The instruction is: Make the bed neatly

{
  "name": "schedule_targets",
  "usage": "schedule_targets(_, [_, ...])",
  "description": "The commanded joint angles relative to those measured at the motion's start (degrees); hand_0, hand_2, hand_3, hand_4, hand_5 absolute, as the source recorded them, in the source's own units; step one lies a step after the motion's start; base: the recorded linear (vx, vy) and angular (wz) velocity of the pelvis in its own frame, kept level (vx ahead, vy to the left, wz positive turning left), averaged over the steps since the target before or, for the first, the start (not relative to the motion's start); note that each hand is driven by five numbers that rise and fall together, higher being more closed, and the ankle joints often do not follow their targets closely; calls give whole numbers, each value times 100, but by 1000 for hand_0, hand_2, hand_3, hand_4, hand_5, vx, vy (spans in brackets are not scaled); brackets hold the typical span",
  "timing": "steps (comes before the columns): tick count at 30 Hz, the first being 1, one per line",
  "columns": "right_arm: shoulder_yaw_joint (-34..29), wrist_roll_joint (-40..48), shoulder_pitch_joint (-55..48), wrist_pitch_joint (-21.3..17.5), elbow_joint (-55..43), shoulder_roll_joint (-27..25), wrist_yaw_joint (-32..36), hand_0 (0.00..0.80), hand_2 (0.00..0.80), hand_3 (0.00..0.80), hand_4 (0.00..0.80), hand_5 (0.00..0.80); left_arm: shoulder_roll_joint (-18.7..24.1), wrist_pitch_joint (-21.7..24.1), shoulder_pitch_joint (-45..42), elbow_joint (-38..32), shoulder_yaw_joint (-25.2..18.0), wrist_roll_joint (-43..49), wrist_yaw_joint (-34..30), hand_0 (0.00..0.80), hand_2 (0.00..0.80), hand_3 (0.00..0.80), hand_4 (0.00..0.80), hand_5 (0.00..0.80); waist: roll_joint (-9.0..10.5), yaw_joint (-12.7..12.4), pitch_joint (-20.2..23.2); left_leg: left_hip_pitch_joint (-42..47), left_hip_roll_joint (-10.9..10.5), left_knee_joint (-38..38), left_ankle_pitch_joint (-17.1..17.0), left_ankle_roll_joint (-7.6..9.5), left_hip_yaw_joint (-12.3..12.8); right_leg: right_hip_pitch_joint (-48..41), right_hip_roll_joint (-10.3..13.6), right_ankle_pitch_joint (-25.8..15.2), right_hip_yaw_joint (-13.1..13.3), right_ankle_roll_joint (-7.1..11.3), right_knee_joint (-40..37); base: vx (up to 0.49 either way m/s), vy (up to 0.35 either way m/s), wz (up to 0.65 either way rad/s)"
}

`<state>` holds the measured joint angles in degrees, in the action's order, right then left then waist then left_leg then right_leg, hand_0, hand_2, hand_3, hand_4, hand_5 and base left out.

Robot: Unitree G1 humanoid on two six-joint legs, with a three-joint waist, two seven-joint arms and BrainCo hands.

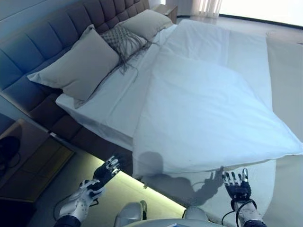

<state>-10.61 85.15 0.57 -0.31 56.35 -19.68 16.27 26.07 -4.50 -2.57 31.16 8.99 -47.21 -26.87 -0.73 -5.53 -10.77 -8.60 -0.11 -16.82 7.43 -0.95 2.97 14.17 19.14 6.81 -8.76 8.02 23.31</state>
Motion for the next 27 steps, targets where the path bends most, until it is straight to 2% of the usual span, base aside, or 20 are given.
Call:
schedule_targets(1, [-132, 628, 965, -64, 255, -442, 353, 0, 0, 0, 0, 0, 288, 564, 699, -439, 209, -733, 51, 0, 0, 0, 0, 0, -35, 98, -582, -905, 644, -505, -256, -410, -376, 282, 261, -1607, 244, 487, -1066, -410, -213, 32])
schedule_targets(4, [-52, 1264, 1276, -75, 276, -495, 513, 0, 0, 0, 0, 0, 420, 717, 1166, -396, 312, -1025, 209, 0, 0, 0, 0, 0, -66, 129, -881, -1554, 934, -886, -310, -586, -498, 672, 162, -1483, 102, 494, -855, -252, -212, -7])
schedule_targets(6, [-11, 1474, 1343, -78, 266, -506, 489, 0, 0, 0, 0, 0, 360, 786, 1291, -372, 392, -1149, 291, 0, 0, 0, 0, 0, -79, 179, -936, -1698, 1015, -940, -359, -653, -545, 783, 151, -1448, 57, 499, -818, -69, -62, 0])
schedule_targets(7, [-83, 1557, 1415, -6, 293, -582, 465, 0, 0, 0, 0, 0, 240, 846, 1341, -414, 455, -1193, 370, 0, 0, 0, 0, 0, -83, 154, -1079, -1971, 1034, -1171, -609, -867, -882, 837, 94, -1392, 129, 474, -797, -36, 4, 16])
schedule_targets(8, [-82, 1629, 1513, 51, 338, -682, 427, 0, 0, 0, 0, 0, 151, 924, 1329, -403, 503, -1137, 376, 0, 0, 0, 0, 0, -134, 133, -1143, -2076, 1043, -1148, -705, -941, -1095, 869, 48, -1357, 149, 463, -785, -31, 29, 9])
schedule_targets(10, [-121, 1701, 1774, 66, 502, -868, 503, 0, 0, 0, 0, 0, 163, 988, 1425, -419, 603, -1104, 389, 0, 0, 0, 0, 0, -223, 120, -1238, -2059, 1034, -811, -690, -818, -1079, 1043, 107, -1316, 151, 478, -697, -79, 63, -4])
schedule_targets(12, [-202, 1846, 2078, 111, 628, -1149, 565, 0, 0, 0, 0, 0, 214, 1050, 1696, -443, 731, -1175, 427, 0, 0, 0, 0, 0, -290, 114, -1425, -2308, 938, -726, -739, -811, -1036, 1415, 254, -1287, 111, 534, -503, -192, 95, 6])
schedule_targets(14, [-252, 2164, 2311, 274, 828, -1410, 624, 0, 0, 0, 0, 0, 238, 1004, 1759, -651, 729, -1221, 508, 0, 0, 0, 0, 0, -339, 55, -1525, -2611, 936, -878, -694, -818, -909, 1705, 359, -1233, 32, 564, -316, -147, 90, 22])
schedule_targets(15, [-261, 2300, 2370, 337, 898, -1449, 710, 0, 0, 0, 0, 0, 267, 985, 1747, -768, 727, -1233, 565, 0, 0, 0, 0, 0, -346, 39, -1554, -2723, 911, -922, -727, -807, -863, 1822, 391, -1285, 12, 563, -279, -103, 52, 18])
schedule_targets(18, [-249, 2350, 2507, 435, 959, -1444, 858, 0, 0, 0, 0, 0, 449, 870, 1748, -1016, 688, -1331, 648, 0, 0, 0, 0, 0, -321, -32, -1594, -3000, 888, -1302, -540, -781, -706, 2138, 472, -1210, 22, 561, 72, -45, 1, 9])
schedule_targets(22, [-212, 2420, 2650, 619, 1063, -1618, 875, 0, 0, 0, 0, 0, 625, 708, 1845, -1130, 627, -1450, 608, 0, 0, 0, 0, 0, -322, -94, -1587, -3400, 884, -1838, -294, -725, -669, 2625, 630, -1070, 144, 510, 654, 2, -9, 10])
schedule_targets(27, [-108, 2486, 2815, 876, 1139, -1911, 1092, 0, 0, 0, 0, 0, 751, 671, 1924, -1264, 789, -1544, 500, 0, 0, 0, 0, 0, -396, -144, -1527, -3710, 830, -1948, -312, -678, -659, 2990, 679, -1035, 206, 483, 880, 15, -8, 4])
